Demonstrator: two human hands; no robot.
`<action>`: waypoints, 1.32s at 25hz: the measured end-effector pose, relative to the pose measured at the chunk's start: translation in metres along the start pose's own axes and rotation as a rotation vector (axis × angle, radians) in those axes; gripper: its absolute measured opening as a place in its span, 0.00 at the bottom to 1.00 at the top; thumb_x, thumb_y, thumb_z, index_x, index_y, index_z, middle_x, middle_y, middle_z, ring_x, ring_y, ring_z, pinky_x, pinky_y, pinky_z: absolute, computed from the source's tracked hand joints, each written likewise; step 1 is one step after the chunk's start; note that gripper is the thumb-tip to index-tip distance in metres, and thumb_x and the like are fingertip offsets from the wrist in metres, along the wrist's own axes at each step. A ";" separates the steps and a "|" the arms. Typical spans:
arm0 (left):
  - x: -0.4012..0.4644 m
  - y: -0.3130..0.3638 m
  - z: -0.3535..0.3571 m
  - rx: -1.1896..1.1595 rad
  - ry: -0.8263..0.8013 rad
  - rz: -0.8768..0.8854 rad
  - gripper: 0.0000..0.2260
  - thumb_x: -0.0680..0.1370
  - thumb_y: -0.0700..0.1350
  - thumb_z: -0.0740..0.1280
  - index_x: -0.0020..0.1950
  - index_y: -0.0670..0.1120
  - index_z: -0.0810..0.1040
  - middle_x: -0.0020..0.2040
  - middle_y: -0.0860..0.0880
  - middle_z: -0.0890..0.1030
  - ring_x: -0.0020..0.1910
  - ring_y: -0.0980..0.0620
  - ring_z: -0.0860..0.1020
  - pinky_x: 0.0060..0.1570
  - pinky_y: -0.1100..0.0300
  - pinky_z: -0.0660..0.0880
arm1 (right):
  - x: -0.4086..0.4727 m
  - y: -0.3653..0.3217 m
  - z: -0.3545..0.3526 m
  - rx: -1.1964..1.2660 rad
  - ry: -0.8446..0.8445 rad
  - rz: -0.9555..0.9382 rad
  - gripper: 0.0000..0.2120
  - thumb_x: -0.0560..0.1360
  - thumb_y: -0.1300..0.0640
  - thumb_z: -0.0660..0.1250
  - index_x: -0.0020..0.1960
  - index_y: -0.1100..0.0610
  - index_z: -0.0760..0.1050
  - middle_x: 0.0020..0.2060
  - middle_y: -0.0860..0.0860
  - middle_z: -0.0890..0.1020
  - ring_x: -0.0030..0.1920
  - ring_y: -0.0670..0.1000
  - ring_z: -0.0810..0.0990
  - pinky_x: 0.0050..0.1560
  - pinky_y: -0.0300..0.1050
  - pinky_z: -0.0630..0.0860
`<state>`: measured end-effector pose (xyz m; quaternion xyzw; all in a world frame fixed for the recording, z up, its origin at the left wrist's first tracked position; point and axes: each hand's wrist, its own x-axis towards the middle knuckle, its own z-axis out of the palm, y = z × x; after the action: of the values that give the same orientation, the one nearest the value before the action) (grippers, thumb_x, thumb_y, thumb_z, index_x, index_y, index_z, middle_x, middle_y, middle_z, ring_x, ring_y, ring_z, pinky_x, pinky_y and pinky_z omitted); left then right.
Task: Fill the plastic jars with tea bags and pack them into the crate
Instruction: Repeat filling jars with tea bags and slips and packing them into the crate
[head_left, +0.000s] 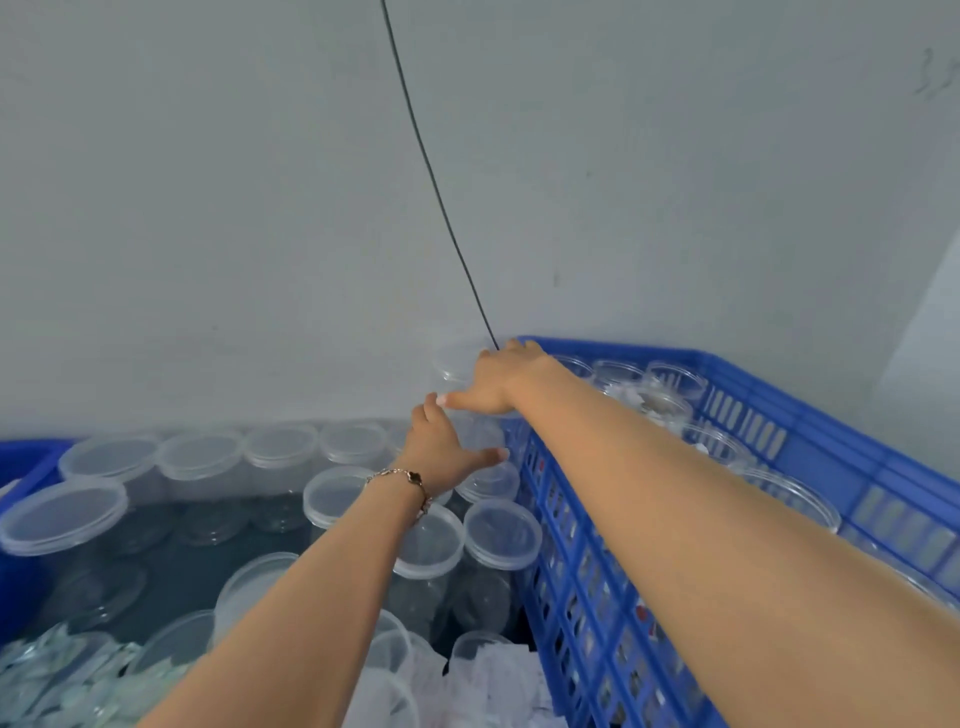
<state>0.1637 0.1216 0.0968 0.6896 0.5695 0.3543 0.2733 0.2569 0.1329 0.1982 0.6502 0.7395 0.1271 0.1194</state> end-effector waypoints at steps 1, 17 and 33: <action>0.003 -0.001 0.005 -0.024 0.010 0.010 0.52 0.68 0.55 0.76 0.77 0.38 0.45 0.75 0.41 0.54 0.74 0.44 0.57 0.70 0.53 0.60 | 0.001 0.001 0.002 -0.009 -0.003 0.017 0.41 0.73 0.28 0.49 0.72 0.59 0.63 0.71 0.56 0.67 0.72 0.59 0.59 0.69 0.54 0.56; 0.015 0.008 0.023 0.051 0.082 0.050 0.37 0.72 0.55 0.72 0.72 0.40 0.59 0.65 0.41 0.72 0.59 0.42 0.75 0.46 0.57 0.69 | -0.013 0.019 0.006 0.016 -0.144 0.082 0.37 0.76 0.30 0.45 0.75 0.54 0.59 0.72 0.55 0.66 0.72 0.59 0.63 0.70 0.60 0.56; -0.263 -0.057 -0.067 -0.135 0.073 -0.023 0.63 0.59 0.49 0.82 0.77 0.53 0.36 0.70 0.48 0.69 0.65 0.55 0.70 0.59 0.63 0.67 | -0.207 -0.113 0.034 0.580 -0.135 -0.520 0.32 0.68 0.33 0.63 0.69 0.41 0.64 0.58 0.54 0.70 0.59 0.53 0.71 0.52 0.48 0.70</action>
<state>0.0497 -0.1260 0.0461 0.6496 0.5617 0.4134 0.3026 0.1895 -0.0847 0.1302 0.4549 0.8752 -0.1647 0.0071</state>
